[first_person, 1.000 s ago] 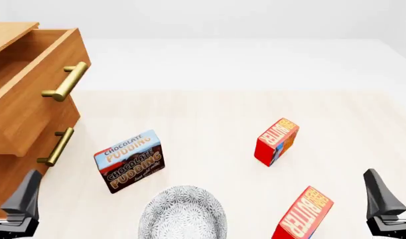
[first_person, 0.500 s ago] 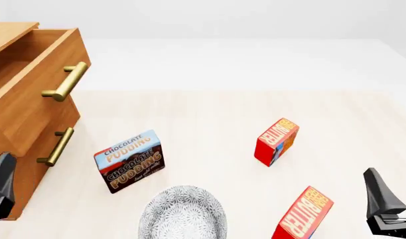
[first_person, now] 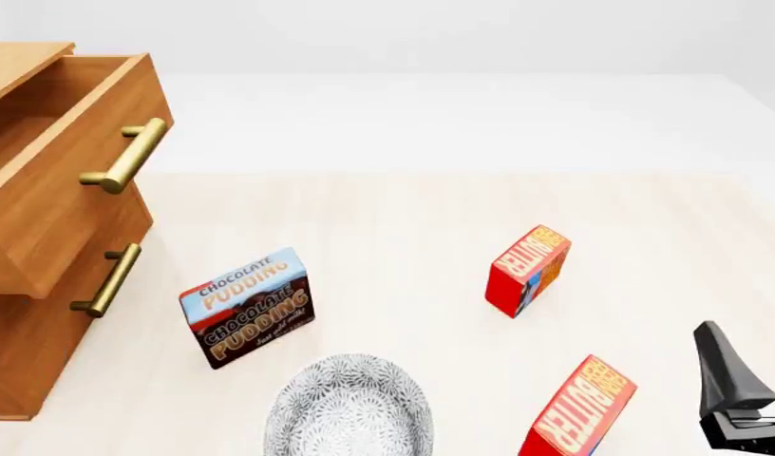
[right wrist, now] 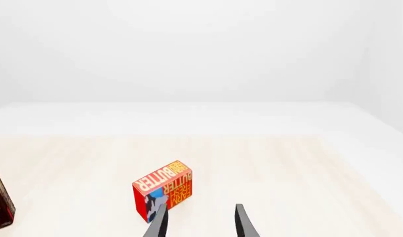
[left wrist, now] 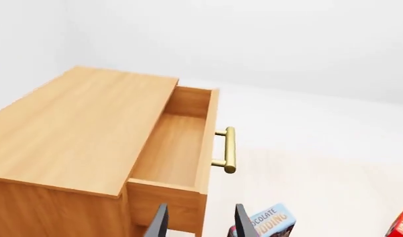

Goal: Put the butter at the front in the top drawer of the cabinet and close it.

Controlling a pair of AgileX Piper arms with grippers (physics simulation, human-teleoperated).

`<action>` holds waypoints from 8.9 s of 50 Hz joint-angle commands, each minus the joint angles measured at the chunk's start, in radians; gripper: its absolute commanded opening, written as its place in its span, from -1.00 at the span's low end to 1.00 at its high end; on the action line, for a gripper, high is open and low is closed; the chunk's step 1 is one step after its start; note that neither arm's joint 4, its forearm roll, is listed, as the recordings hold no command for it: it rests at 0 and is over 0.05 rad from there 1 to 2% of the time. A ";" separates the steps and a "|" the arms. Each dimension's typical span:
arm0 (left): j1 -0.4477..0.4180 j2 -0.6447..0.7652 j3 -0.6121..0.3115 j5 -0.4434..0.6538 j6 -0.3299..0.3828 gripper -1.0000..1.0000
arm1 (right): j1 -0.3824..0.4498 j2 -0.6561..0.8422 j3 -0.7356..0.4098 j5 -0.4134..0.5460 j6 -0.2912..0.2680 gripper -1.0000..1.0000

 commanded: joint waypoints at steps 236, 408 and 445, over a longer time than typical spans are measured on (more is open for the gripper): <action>-0.377 0.952 -0.574 0.435 -0.210 1.00 | 0.000 -0.009 0.002 0.007 -0.001 1.00; -0.832 1.256 -0.939 0.230 0.332 1.00 | 0.000 -0.009 0.002 0.008 -0.001 1.00; -0.886 1.658 -1.301 0.210 0.244 1.00 | 0.000 0.000 0.001 -0.002 -0.001 1.00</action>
